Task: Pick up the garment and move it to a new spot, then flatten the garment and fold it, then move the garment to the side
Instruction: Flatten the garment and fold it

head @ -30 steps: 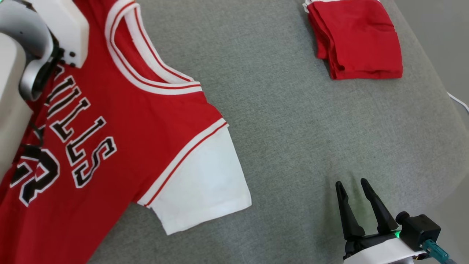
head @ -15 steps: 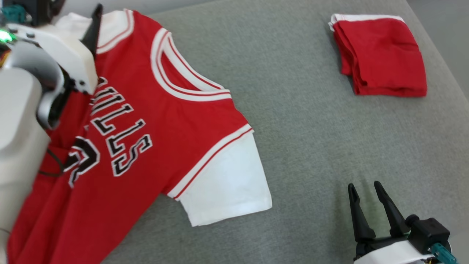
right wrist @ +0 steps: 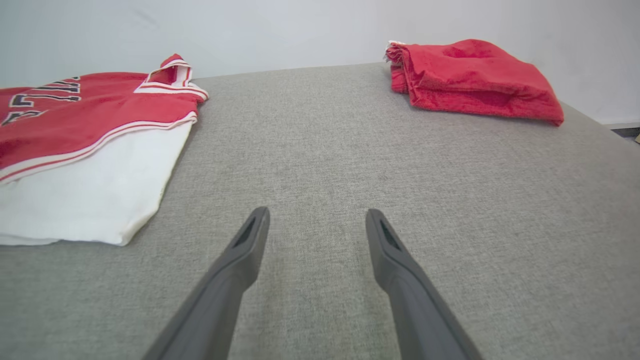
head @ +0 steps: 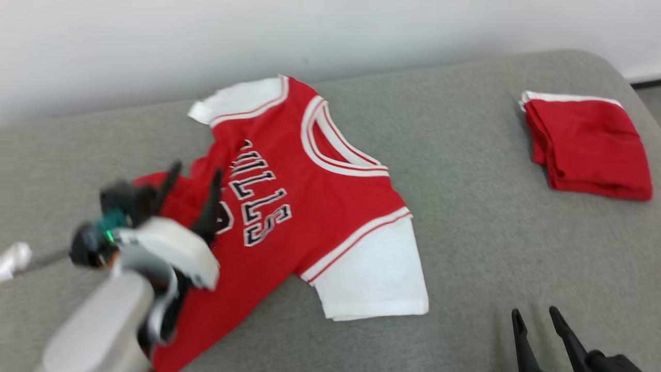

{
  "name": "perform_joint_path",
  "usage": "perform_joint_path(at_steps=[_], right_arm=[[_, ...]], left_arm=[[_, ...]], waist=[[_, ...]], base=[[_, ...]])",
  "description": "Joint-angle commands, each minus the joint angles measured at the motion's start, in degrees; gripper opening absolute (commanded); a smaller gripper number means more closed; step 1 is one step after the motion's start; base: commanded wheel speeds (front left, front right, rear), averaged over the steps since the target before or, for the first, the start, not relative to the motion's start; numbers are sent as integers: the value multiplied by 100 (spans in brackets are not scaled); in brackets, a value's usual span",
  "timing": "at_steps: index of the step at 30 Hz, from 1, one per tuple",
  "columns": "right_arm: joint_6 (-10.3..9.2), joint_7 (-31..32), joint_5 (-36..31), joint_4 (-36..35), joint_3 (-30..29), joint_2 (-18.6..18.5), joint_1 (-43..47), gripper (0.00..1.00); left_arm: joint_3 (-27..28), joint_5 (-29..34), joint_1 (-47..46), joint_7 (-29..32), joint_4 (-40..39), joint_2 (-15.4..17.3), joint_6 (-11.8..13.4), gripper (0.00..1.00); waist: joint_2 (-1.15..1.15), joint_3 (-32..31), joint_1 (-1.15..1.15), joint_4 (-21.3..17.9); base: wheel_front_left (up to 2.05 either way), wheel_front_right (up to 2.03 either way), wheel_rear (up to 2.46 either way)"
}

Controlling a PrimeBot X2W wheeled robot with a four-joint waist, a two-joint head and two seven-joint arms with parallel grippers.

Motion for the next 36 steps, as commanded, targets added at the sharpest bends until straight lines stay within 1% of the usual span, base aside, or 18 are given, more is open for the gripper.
perform_joint_path(at_steps=[1,3,6,9,13,15,17,20,22,28,35,36], right_arm=[[-13,-15,-32,12,-34,-14,99,100],[-13,-16,-73,14,-32,-13,180,100],[-13,-16,-145,10,-19,-13,277,100],[-13,-15,-204,38,-8,-17,373,100],[-13,-15,-247,21,-32,-32,477,100],[-13,-15,-244,12,-7,-50,510,100],[-13,-16,-234,6,13,-68,529,100],[-13,-15,-218,-17,23,-83,509,100],[-13,-15,-216,-31,49,-83,463,100],[-13,-15,-189,-53,84,-84,341,100],[-13,-15,-166,-62,63,-65,227,100],[-13,-15,-167,-59,62,-64,221,100]], left_arm=[[-30,26,195,-76,-93,-12,63,100],[-33,-86,633,-184,-310,-109,225,100],[-99,-102,1145,-289,-512,-127,413,100],[-151,-145,1593,-374,-604,-89,521,100],[-217,-200,2043,-353,-662,40,583,100],[-265,-181,2156,-306,-653,137,564,100],[-275,-239,2224,-259,-659,158,560,100],[-302,-225,2218,-182,-631,219,551,100],[-359,-176,2149,-106,-579,266,503,100],[-468,-95,1875,63,-390,223,387,100],[-411,-144,1633,-21,11,173,292,100],[-410,-151,1619,-39,55,166,285,93]], waist=[[0,-319,0,333],[0,-410,0,443],[0,-530,0,579],[0,-665,0,679],[0,-807,0,795],[0,-834,0,835],[0,-845,0,863],[0,-807,0,884],[0,-744,0,878],[0,-466,0,806],[0,-247,0,680],[0,-238,0,670]], base=[[0,0,0],[0,0,0],[0,0,0],[0,0,0],[0,0,0],[0,0,0],[0,0,0],[0,0,0],[0,0,0],[0,0,0],[0,0,0],[0,0,0]])
